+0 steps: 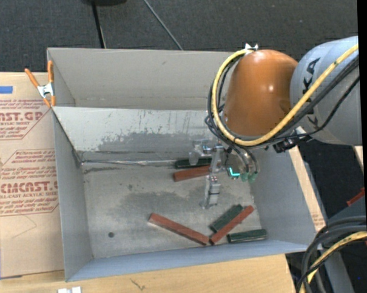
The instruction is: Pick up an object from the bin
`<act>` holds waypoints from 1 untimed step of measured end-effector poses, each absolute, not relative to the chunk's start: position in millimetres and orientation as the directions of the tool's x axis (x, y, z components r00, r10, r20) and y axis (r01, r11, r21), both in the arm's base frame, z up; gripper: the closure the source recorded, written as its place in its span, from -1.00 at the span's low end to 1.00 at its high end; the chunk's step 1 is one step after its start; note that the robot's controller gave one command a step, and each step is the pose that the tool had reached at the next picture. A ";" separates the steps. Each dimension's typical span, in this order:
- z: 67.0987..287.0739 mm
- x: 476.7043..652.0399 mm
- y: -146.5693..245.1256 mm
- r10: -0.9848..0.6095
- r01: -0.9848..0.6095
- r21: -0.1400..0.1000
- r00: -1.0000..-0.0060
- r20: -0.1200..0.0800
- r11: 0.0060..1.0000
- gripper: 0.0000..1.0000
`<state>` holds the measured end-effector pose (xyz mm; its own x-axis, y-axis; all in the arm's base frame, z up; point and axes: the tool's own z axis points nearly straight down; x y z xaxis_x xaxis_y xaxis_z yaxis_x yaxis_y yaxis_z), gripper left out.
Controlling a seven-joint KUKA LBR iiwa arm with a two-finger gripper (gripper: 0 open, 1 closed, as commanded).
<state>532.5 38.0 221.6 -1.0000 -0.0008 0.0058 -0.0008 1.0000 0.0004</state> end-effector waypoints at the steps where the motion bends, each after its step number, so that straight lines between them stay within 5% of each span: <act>1: 225.1 534.1 37.8 0.000 0.000 0.001 -1.000 -0.002 1.000 -1.00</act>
Offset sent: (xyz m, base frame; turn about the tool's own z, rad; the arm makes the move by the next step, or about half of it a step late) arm -0.0223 -0.0176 -0.1470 -0.0532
